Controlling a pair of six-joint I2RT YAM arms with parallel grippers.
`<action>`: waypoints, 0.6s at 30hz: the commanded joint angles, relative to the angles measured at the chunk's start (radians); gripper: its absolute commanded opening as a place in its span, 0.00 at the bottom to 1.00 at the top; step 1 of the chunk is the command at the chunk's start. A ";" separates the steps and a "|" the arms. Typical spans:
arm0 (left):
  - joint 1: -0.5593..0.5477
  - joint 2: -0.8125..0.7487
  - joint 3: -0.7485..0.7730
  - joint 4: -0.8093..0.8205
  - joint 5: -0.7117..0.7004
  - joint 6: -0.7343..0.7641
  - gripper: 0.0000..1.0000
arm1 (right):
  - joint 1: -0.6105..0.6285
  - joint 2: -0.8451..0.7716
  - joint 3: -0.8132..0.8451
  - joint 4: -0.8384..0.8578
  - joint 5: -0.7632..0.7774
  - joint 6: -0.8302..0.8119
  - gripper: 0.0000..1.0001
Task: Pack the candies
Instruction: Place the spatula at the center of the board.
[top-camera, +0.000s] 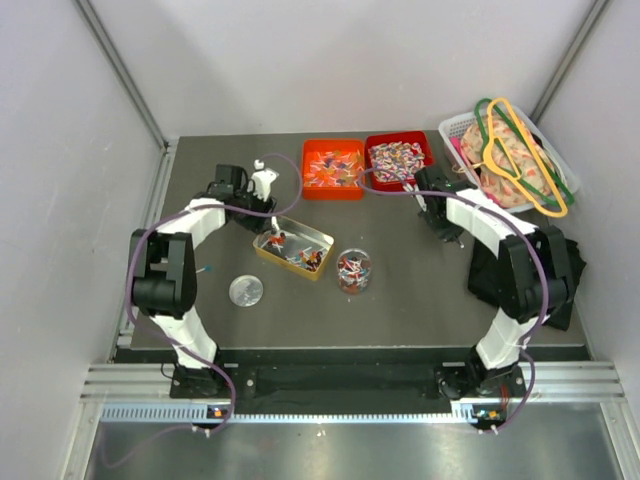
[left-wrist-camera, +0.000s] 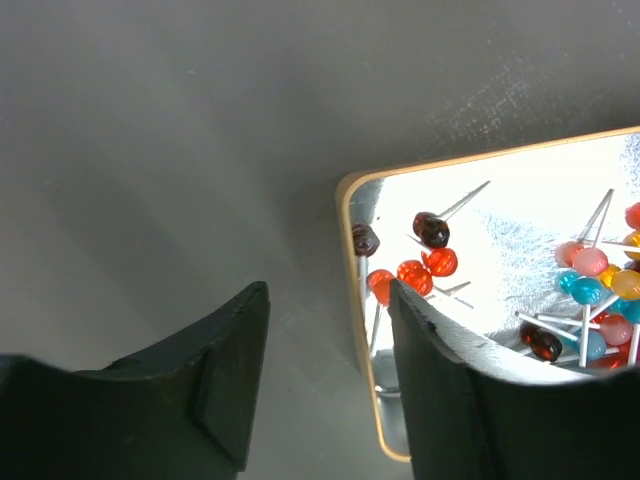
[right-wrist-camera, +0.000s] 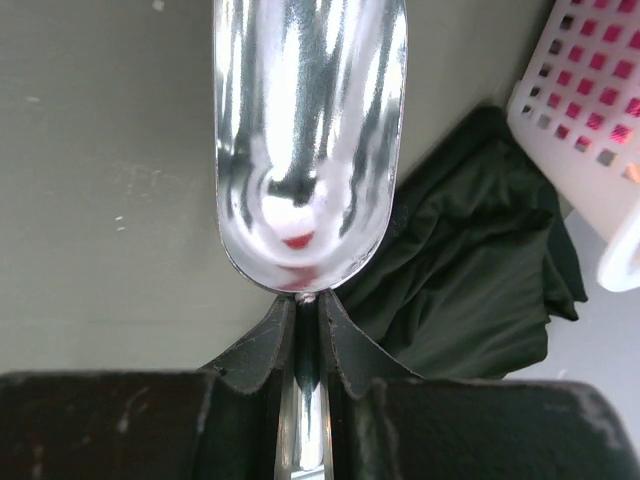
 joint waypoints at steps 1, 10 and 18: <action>-0.028 0.033 0.028 0.043 -0.006 -0.021 0.55 | -0.030 0.039 0.026 0.029 0.031 0.037 0.00; -0.066 0.067 0.049 0.075 -0.044 -0.056 0.29 | -0.053 0.093 0.026 0.088 0.051 0.051 0.00; -0.081 0.129 0.131 0.078 -0.096 -0.091 0.04 | -0.078 0.174 0.079 0.112 0.072 0.065 0.00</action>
